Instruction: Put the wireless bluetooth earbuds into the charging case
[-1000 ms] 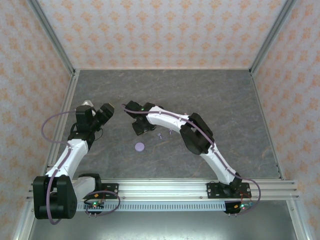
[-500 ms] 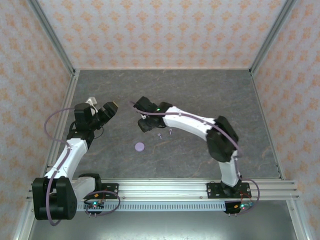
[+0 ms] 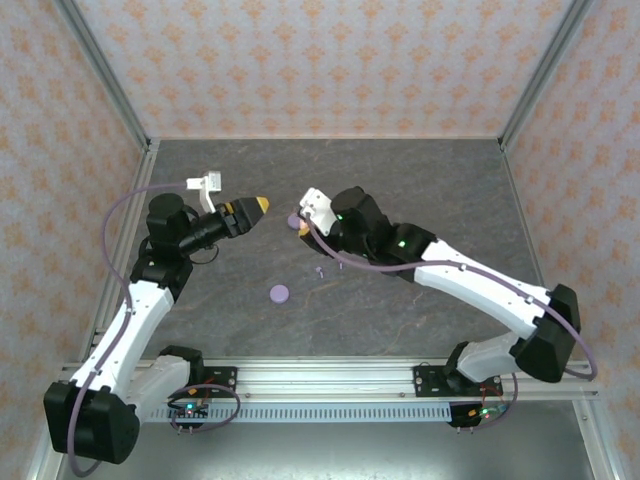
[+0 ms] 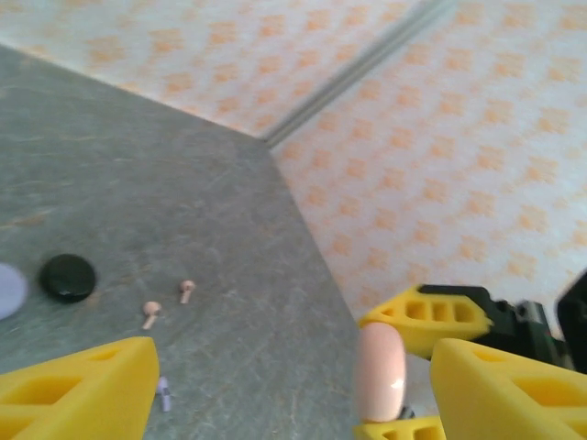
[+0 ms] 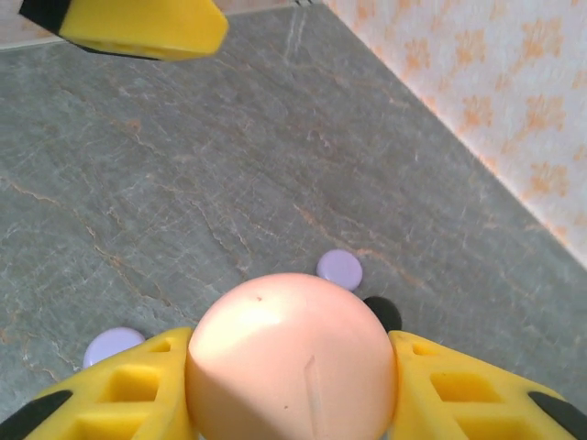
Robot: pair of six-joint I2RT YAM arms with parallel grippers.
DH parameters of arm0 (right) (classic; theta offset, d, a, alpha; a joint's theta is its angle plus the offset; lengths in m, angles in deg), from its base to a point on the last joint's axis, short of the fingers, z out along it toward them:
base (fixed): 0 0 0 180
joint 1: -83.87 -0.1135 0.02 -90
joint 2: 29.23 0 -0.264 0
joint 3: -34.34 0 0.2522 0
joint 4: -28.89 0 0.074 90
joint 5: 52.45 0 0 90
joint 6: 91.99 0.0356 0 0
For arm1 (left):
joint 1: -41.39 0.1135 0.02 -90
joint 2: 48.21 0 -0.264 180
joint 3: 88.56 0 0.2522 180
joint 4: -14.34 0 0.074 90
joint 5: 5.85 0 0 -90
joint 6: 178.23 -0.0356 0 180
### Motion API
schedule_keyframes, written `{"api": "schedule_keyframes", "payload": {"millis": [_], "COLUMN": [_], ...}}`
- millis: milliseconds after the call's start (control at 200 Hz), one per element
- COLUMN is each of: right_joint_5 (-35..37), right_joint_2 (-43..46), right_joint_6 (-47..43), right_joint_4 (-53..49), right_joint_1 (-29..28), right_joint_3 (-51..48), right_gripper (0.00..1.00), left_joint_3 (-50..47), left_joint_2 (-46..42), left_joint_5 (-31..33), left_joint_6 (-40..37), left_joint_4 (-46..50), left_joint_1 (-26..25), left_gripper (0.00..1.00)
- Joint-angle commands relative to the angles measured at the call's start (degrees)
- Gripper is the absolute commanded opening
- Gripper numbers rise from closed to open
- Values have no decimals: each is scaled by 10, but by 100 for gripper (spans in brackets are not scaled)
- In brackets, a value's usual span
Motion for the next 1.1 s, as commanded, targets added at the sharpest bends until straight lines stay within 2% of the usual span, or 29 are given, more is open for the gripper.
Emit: {"api": "schedule_keyframes", "payload": {"millis": [0,240,535,776,1091], "right_joint_5": [-31,-45,-53,-49,-33], "right_joint_2": [35,77,83,82,82], "right_joint_6": [-96,-148,-166,-173,-174], "right_joint_4": [45,69,69,72,76], "right_joint_1": [2,2,2,1,1], "right_joint_3": [-21,-51,-51,-50,-56], "right_gripper": [41,41,41,41,41], "left_joint_3": [20,46,73,88,92], "left_joint_2": [-10,10,53,87,100], "left_joint_5": [-64,-75,-68,-65,-78], "left_joint_6": [-41,-67,-97,-99,-124], "left_joint_4": [5,32,33,33,59], "left_joint_1": [-23,-79,-138,-162,-173], "left_gripper": [76,68,65,56,39]}}
